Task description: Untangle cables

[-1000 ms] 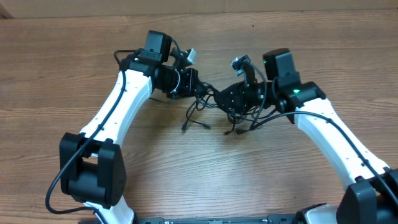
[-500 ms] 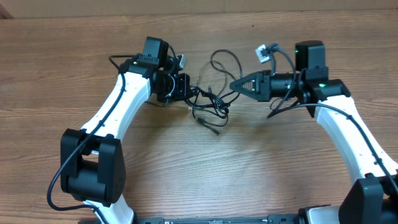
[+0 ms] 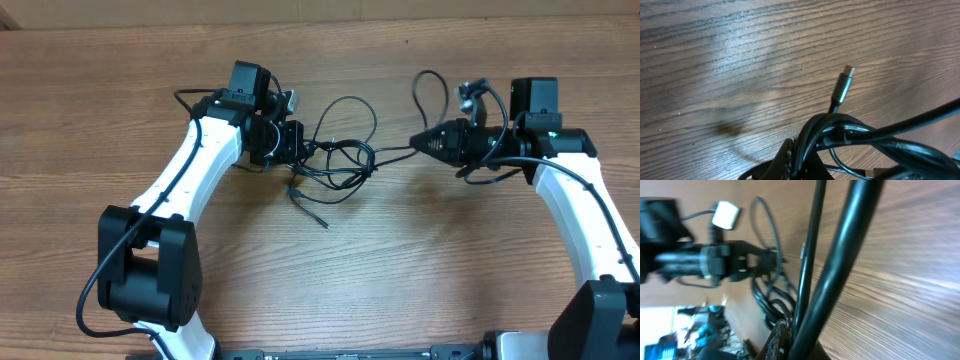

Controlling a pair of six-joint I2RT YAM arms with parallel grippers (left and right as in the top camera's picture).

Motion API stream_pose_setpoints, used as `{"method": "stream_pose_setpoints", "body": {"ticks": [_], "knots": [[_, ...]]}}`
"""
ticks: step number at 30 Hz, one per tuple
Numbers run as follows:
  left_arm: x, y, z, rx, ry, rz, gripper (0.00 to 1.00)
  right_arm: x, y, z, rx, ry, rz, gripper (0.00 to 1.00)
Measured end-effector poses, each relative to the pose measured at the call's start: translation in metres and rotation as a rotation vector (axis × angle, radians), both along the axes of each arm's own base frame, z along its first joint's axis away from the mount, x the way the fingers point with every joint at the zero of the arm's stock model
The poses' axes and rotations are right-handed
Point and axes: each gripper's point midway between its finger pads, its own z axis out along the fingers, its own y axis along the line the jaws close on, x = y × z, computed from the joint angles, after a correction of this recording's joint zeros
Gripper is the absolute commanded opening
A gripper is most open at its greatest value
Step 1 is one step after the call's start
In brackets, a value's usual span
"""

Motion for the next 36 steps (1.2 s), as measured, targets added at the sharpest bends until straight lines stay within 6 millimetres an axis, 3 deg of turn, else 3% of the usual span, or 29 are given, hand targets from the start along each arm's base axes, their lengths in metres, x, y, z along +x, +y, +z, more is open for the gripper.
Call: {"method": "stream_pose_setpoints", "body": {"ticks": [9,10,14,17,30,32,36], "knots": [[-0.002,-0.003,0.000,-0.016,-0.007,-0.033,0.04,-0.007,-0.032,-0.033,-0.222,0.113,-0.120,0.08],[-0.003,-0.004,0.000,-0.021,-0.008,-0.044,0.04,-0.007,-0.036,-0.036,-0.245,0.122,-0.138,0.13],[-0.002,-0.001,-0.001,-0.032,-0.026,-0.086,0.04,-0.004,-0.057,-0.042,-0.307,0.155,-0.222,0.52],[-0.005,-0.005,0.001,-0.078,-0.036,-0.136,0.04,-0.006,-0.064,-0.045,-0.324,0.177,-0.251,0.63],[-0.015,-0.032,0.015,-0.195,-0.080,-0.263,0.04,-0.021,-0.031,-0.032,-0.149,0.267,-0.199,0.68],[-0.017,-0.039,0.018,-0.218,-0.085,-0.282,0.04,-0.022,-0.025,-0.031,-0.124,0.304,-0.214,0.74],[-0.022,-0.054,0.029,-0.307,-0.094,-0.321,0.04,-0.022,-0.012,-0.029,-0.091,0.348,-0.237,0.76]]}}
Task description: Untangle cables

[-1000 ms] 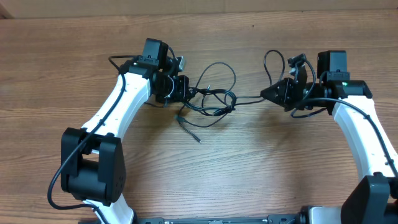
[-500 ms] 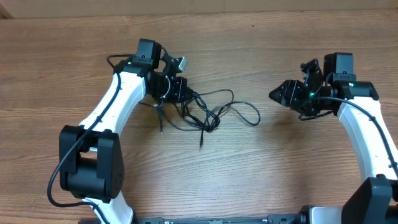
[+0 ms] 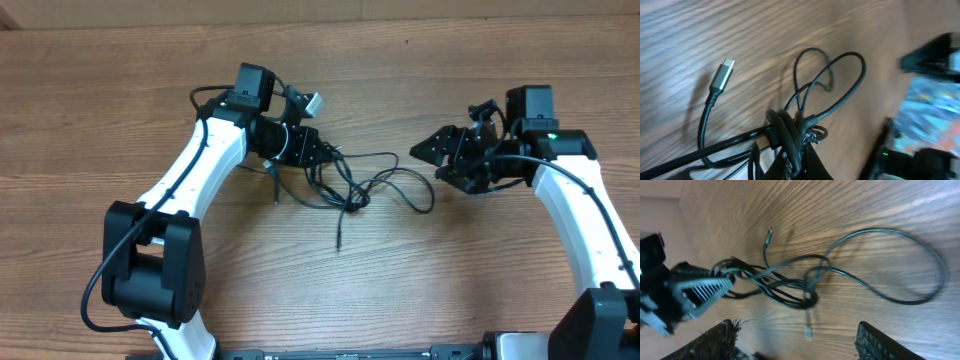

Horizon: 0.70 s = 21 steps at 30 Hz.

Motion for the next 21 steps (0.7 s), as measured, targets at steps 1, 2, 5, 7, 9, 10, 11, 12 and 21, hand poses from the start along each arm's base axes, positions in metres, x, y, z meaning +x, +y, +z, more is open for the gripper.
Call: {"method": "stream_pose_setpoints", "body": {"ticks": [1,2,5,7,9,10,11,12,21], "knots": [[-0.001,-0.003,0.003,-0.022,0.001,-0.009,0.04,-0.001,0.004,0.000,0.007,0.012,-0.005,0.76],[-0.002,-0.006,0.006,-0.046,0.002,-0.018,0.04,-0.001,0.007,0.001,0.012,0.019,-0.008,0.75],[-0.005,-0.011,0.015,-0.102,0.006,-0.040,0.04,-0.005,0.020,0.001,0.029,0.057,-0.016,0.74],[-0.006,-0.014,0.018,-0.127,0.005,-0.051,0.04,-0.008,0.026,0.001,0.038,0.087,-0.026,0.74],[-0.007,-0.016,0.021,-0.147,0.006,-0.059,0.04,-0.010,0.032,0.001,0.048,0.114,-0.042,0.74],[-0.008,-0.016,0.022,-0.154,0.007,-0.062,0.04,-0.010,0.035,0.001,0.053,0.125,-0.050,0.74],[-0.009,-0.019,0.023,-0.160,0.010,-0.069,0.04,-0.010,0.038,0.001,0.054,0.138,-0.063,0.74],[-0.010,-0.020,0.024,-0.164,0.011,-0.072,0.04,-0.009,0.041,0.001,0.057,0.147,-0.075,0.74],[-0.021,-0.035,0.027,-0.185,0.006,-0.126,0.04,0.005,0.058,0.008,0.091,0.143,-0.155,0.63]]}}
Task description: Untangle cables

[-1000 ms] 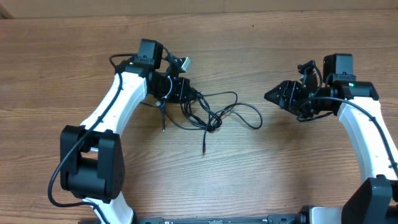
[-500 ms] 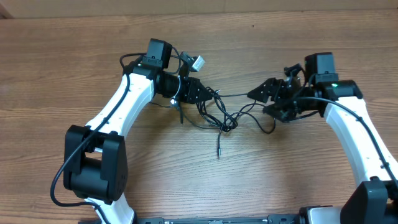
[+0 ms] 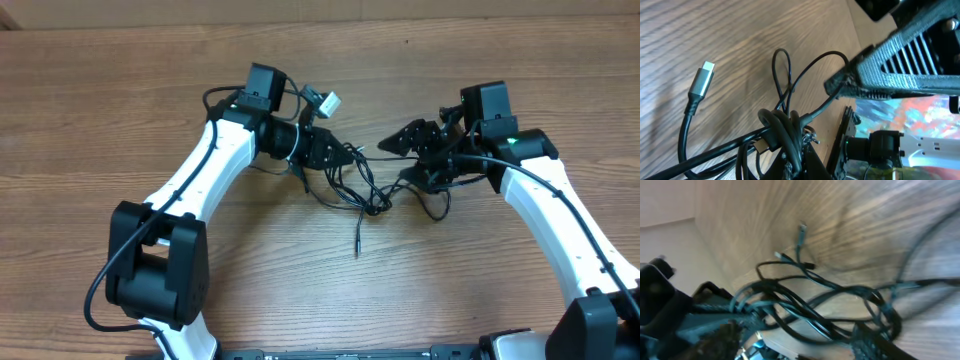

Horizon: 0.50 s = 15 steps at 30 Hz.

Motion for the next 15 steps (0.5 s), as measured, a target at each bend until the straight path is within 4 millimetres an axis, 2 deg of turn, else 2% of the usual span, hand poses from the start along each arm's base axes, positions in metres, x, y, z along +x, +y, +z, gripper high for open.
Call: {"method": "stream_pose_setpoints", "body": {"ticks": [5,9,11,12,15], "knots": [[-0.004,-0.008,0.010,-0.071,-0.013,-0.038,0.04,0.002,0.000,-0.005,-0.032,0.044,-0.078,0.48],[-0.004,-0.011,0.019,-0.124,-0.029,-0.060,0.04,0.003,-0.001,-0.010,-0.063,0.063,-0.121,0.26],[-0.004,-0.012,0.020,-0.125,-0.032,-0.060,0.04,0.003,-0.001,-0.011,-0.076,0.071,-0.136,0.09],[-0.004,-0.012,0.019,-0.122,-0.032,-0.059,0.04,0.002,-0.002,-0.012,-0.084,0.073,-0.137,0.05],[0.000,-0.009,0.014,-0.087,-0.033,-0.038,0.04,-0.001,-0.004,-0.016,-0.102,0.097,-0.150,0.04]]}}
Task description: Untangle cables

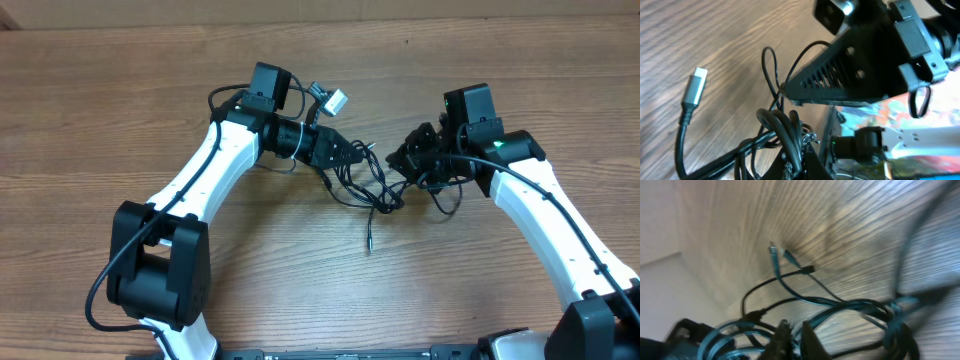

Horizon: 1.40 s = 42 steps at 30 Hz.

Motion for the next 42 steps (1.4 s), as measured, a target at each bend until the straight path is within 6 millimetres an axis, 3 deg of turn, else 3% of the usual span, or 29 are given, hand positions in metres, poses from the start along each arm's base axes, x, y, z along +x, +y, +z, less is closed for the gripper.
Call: {"method": "stream_pose_setpoints", "body": {"ticks": [16,17,19,20,22,24,28,35,42], "knots": [[0.027,0.044,-0.046,0.309,0.136,0.271,0.06,0.003,-0.033,-0.008,-0.075,-0.008,-0.012,0.07],[0.027,0.045,-0.048,0.321,0.142,0.281,0.17,0.003,-0.034,-0.009,-0.083,-0.007,-0.013,0.08],[0.026,0.048,-0.051,0.340,0.153,0.292,0.55,0.001,-0.037,-0.011,-0.099,0.000,-0.014,0.09],[0.026,0.049,-0.052,0.345,0.156,0.296,0.69,0.000,-0.038,-0.012,-0.108,0.004,-0.015,0.09],[0.026,0.050,-0.053,0.353,0.156,0.299,0.84,-0.001,-0.041,-0.014,-0.123,0.008,-0.018,0.10],[0.026,0.050,-0.053,0.356,0.161,0.303,0.92,-0.002,-0.044,-0.016,-0.144,0.014,-0.025,0.11],[0.027,0.051,-0.053,0.358,0.194,0.330,0.91,0.000,-0.052,-0.019,-0.191,0.012,-0.041,0.12],[0.027,0.052,-0.056,0.381,0.240,0.372,0.71,0.003,-0.065,-0.023,-0.263,0.002,-0.072,0.13],[0.016,0.039,-0.071,0.507,0.212,0.380,0.68,0.005,-0.073,-0.025,-0.313,-0.004,-0.092,0.17]]}}
